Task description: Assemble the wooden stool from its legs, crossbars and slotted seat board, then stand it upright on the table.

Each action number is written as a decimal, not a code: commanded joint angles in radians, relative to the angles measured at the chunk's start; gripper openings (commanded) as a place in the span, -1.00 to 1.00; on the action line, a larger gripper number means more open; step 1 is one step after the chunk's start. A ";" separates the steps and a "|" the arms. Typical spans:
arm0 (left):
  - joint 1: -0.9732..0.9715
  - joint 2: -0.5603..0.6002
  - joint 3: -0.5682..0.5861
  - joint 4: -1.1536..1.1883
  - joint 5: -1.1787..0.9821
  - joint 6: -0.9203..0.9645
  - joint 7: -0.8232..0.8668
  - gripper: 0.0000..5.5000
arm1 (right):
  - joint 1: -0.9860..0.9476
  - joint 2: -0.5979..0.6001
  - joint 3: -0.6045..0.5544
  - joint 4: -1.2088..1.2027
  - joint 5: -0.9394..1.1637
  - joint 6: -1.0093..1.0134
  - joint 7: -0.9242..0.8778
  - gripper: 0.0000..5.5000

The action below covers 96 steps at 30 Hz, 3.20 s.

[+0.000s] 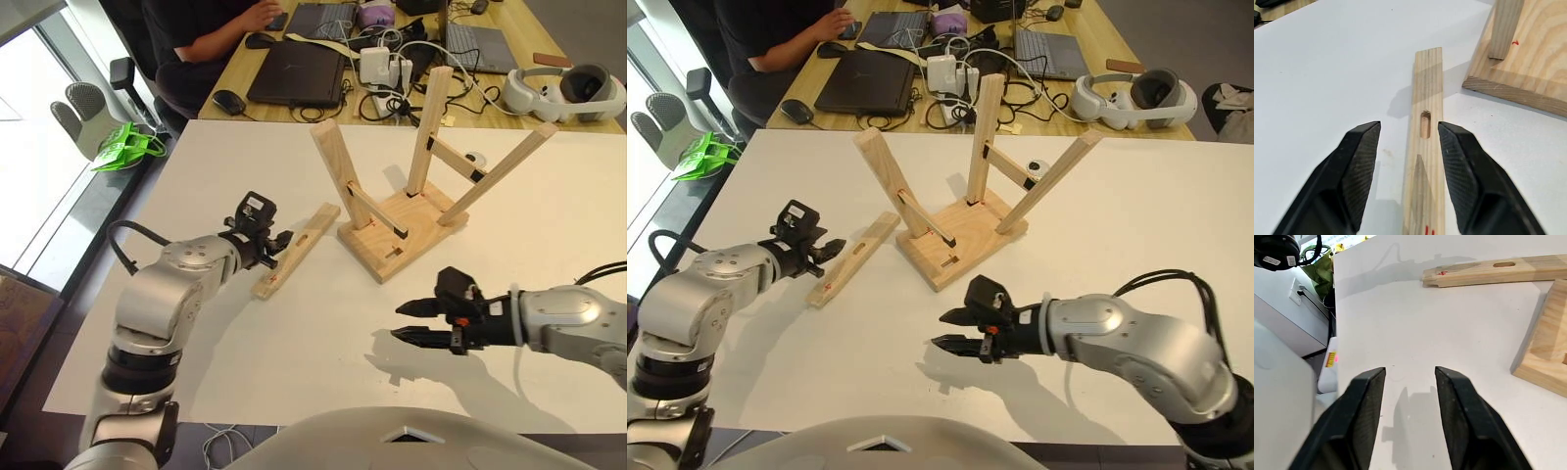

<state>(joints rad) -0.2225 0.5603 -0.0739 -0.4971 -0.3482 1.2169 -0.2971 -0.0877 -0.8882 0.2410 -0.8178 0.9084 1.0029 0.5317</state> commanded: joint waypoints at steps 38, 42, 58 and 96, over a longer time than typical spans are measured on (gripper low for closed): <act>-0.008 0.075 -0.215 0.221 0.143 -0.061 -0.128 -0.25 | -0.277 0.498 0.354 0.320 -0.985 -0.272 -0.025 -0.32; 0.007 0.076 -0.194 0.220 0.148 -0.075 -0.124 -0.26 | -0.274 0.724 0.191 0.318 -0.906 -0.258 -0.163 -0.32; -0.060 0.152 0.183 0.080 0.348 -0.353 0.101 -0.26 | -0.363 1.184 -0.352 0.332 -0.221 -0.092 -0.459 0.13; -0.196 0.000 -0.044 -0.138 0.335 -0.793 -0.161 -0.26 | -0.639 0.790 -0.508 0.571 0.321 -0.233 -0.317 -0.37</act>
<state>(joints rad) -0.4177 0.5474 -0.1264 -0.6457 -0.0295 0.4394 -0.4468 -0.7139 -0.0725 -0.2642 -0.2359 1.1949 0.7522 0.1902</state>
